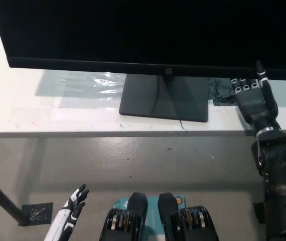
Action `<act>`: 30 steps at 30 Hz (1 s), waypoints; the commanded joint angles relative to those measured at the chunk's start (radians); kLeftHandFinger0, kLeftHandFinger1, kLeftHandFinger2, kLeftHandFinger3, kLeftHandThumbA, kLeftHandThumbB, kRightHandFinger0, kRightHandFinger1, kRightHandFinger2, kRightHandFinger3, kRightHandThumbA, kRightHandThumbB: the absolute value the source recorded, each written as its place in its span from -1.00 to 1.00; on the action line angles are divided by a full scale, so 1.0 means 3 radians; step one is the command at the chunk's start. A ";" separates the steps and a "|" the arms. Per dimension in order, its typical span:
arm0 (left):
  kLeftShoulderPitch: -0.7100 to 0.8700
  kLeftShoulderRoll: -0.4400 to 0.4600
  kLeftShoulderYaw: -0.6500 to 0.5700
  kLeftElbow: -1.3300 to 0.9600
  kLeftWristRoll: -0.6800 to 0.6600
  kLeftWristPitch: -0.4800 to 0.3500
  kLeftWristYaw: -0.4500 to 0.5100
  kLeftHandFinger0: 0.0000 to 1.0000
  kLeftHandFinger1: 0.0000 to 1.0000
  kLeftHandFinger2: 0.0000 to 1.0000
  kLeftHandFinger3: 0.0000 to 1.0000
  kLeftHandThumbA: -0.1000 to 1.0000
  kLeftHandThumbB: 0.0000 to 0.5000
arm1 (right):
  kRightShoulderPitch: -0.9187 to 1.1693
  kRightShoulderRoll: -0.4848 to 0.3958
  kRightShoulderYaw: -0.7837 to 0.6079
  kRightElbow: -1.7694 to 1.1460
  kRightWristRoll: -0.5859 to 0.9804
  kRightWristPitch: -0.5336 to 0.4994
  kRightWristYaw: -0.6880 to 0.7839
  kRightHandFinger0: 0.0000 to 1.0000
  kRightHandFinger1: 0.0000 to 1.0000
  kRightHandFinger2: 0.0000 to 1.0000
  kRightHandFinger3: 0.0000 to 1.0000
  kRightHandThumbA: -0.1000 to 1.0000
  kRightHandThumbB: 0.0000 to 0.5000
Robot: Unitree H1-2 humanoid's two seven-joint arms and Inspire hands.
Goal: The monitor is being placed at the center of the desk and the robot uses its right hand to grab on the right side of the monitor and tilt the angle of the montior sideways.
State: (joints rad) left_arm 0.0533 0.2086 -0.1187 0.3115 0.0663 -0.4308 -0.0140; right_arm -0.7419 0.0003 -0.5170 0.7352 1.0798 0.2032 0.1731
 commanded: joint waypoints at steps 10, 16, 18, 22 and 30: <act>-0.0058 0.0036 0.0021 -0.0030 -0.0065 -0.0131 -0.0022 1.00 1.00 1.00 1.00 1.00 0.25 | -0.0559 -0.0066 -0.0083 0.0638 -0.0228 -0.0300 0.0277 1.00 1.00 1.00 1.00 1.00 0.48; -0.0094 0.0041 0.0033 -0.0018 -0.0047 -0.0131 -0.0008 1.00 1.00 1.00 1.00 1.00 0.35 | -0.0730 -0.0106 -0.0136 0.1090 -0.0284 -0.0472 0.0477 1.00 1.00 1.00 1.00 1.00 0.62; -0.0100 0.0044 0.0027 -0.0033 -0.0030 -0.0131 0.0005 1.00 1.00 1.00 1.00 1.00 0.29 | -0.0841 -0.0132 -0.0164 0.1375 -0.0312 -0.0577 0.0518 1.00 1.00 1.00 1.00 1.00 0.60; -0.0103 0.0043 0.0031 -0.0032 -0.0054 -0.0131 -0.0010 1.00 1.00 1.00 1.00 1.00 0.23 | -0.0947 -0.0172 -0.0192 0.1653 -0.0367 -0.0683 0.0597 1.00 1.00 1.00 1.00 1.00 0.59; -0.0126 0.0046 0.0035 -0.0014 -0.0042 -0.0131 -0.0003 1.00 1.00 1.00 1.00 1.00 0.26 | -0.1089 -0.0190 -0.0270 0.1843 -0.0418 -0.0742 0.0627 1.00 1.00 1.00 1.00 1.00 0.77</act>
State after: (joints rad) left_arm 0.0279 0.2086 -0.1139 0.3158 0.0626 -0.4309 -0.0148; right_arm -0.9759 -0.0456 -0.5881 1.2717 0.9935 0.0084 0.3593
